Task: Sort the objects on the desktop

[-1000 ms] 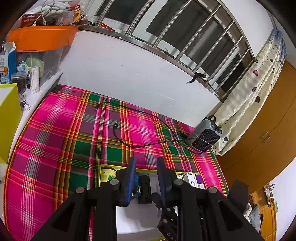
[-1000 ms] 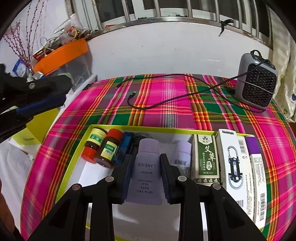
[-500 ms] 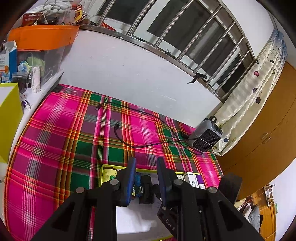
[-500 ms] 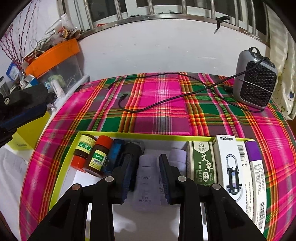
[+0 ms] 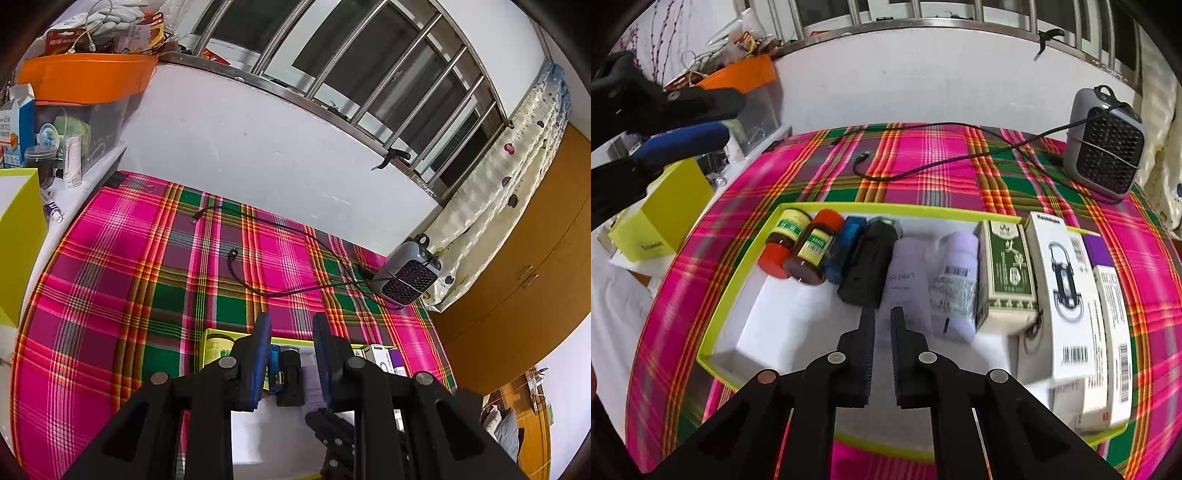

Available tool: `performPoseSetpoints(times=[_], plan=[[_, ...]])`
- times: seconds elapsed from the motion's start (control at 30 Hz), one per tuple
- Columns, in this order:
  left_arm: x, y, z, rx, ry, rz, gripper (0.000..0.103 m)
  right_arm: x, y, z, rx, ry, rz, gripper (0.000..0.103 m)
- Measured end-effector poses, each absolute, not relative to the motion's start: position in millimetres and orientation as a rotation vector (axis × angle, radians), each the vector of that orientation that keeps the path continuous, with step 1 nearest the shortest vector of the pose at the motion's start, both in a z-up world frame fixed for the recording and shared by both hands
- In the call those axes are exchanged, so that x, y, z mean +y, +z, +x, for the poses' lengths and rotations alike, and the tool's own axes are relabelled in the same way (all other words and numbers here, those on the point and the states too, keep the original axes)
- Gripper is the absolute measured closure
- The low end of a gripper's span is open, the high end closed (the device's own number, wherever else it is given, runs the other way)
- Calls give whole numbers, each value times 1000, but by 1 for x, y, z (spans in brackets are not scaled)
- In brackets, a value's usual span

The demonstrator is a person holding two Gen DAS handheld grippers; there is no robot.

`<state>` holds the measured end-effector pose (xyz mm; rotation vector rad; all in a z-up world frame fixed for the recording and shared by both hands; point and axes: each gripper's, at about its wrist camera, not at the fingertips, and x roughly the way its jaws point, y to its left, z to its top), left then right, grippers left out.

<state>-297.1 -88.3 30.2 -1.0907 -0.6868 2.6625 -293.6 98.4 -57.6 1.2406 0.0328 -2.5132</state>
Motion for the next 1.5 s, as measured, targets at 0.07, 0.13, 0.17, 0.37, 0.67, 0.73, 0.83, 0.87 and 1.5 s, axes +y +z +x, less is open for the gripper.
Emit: performPoseSetpoints(times=[0.07, 0.13, 0.17, 0.37, 0.67, 0.73, 0.83, 0.87, 1.5], plan=[[-87, 29, -298, -686, 2662, -1097, 80, 97, -58, -300, 37, -2527, 1227, 95], [-88, 28, -298, -685, 2662, -1101, 80, 98, -56, -307, 13, -2528, 1219, 95], [-88, 28, -298, -686, 2663, -1102, 80, 99, -56, -309, 3, -2527, 1215, 95], [-88, 27, -299, -688, 2666, -1109, 80, 106, -48, -296, -37, -2520, 1199, 93], [-83, 31, -297, -657, 2664, -1097, 80, 106, -58, -297, -12, -2510, 1244, 94], [-84, 30, -297, -657, 2667, -1102, 80, 107, -56, -300, -31, -2507, 1246, 93], [-84, 28, -299, -656, 2672, -1115, 80, 109, -51, -294, -36, -2516, 1233, 93], [-84, 28, -299, -654, 2674, -1119, 80, 109, -51, -292, -36, -2515, 1234, 93], [-70, 29, -298, -575, 2679, -1134, 80, 121, -60, -288, -80, -2471, 1276, 92]])
